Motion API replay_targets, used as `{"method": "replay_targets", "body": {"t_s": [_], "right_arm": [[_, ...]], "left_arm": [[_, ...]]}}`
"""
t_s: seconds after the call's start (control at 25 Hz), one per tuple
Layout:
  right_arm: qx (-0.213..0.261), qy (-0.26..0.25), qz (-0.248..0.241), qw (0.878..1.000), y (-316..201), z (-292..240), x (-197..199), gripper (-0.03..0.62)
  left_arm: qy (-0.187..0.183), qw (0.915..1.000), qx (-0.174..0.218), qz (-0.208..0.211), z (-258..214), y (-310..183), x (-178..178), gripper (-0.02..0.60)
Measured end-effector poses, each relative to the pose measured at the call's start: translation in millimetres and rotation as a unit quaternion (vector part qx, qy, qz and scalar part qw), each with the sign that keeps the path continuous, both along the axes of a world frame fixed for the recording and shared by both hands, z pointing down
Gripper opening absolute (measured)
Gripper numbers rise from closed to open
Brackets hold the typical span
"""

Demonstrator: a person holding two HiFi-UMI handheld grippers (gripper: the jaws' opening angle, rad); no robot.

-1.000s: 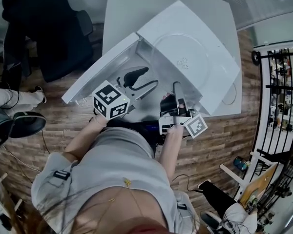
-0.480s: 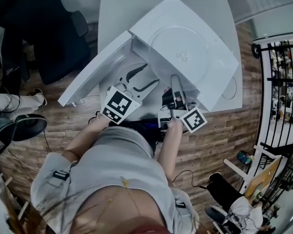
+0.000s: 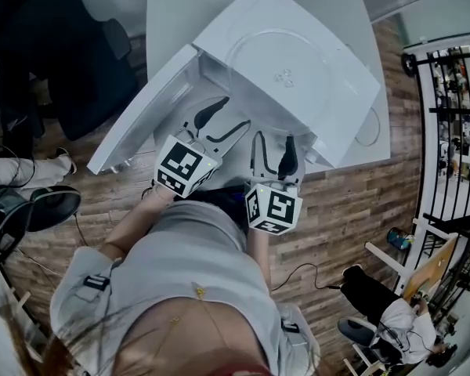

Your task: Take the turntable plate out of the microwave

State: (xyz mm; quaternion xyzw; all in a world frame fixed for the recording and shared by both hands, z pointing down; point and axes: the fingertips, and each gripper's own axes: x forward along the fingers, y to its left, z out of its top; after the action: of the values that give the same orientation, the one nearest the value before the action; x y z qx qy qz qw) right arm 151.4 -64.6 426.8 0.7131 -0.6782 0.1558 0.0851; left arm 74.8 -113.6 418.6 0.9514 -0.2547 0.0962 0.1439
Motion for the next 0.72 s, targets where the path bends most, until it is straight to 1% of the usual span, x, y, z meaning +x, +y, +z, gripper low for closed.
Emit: {"method": "replay_targets", "body": {"t_s": [0.04, 0.12, 0.16, 0.4, 0.72], "right_arm": [[0.000, 0.014, 0.015, 1.000, 1, 0, 2, 0.272], [0.011, 0.007, 0.048, 0.999, 4, -2, 7, 0.282], [0.018, 0.003, 0.055, 0.998, 4, -3, 8, 0.291], [0.023, 0.003, 0.038, 0.999, -9, -3, 8, 0.298], [0.018, 0.012, 0.028, 0.999, -17, -3, 16, 0.298]], "left_arm": [[-0.002, 1.0000, 0.002, -0.001, 0, 0, 0, 0.255], [-0.004, 1.0000, 0.004, -0.003, 1, 0, -1, 0.255], [-0.004, 1.0000, 0.003, -0.005, 1, 0, -1, 0.255], [0.010, 0.9998, 0.005, -0.016, -3, -10, -1, 0.255], [0.000, 0.9999, 0.015, -0.003, -3, -18, 11, 0.255]]}}
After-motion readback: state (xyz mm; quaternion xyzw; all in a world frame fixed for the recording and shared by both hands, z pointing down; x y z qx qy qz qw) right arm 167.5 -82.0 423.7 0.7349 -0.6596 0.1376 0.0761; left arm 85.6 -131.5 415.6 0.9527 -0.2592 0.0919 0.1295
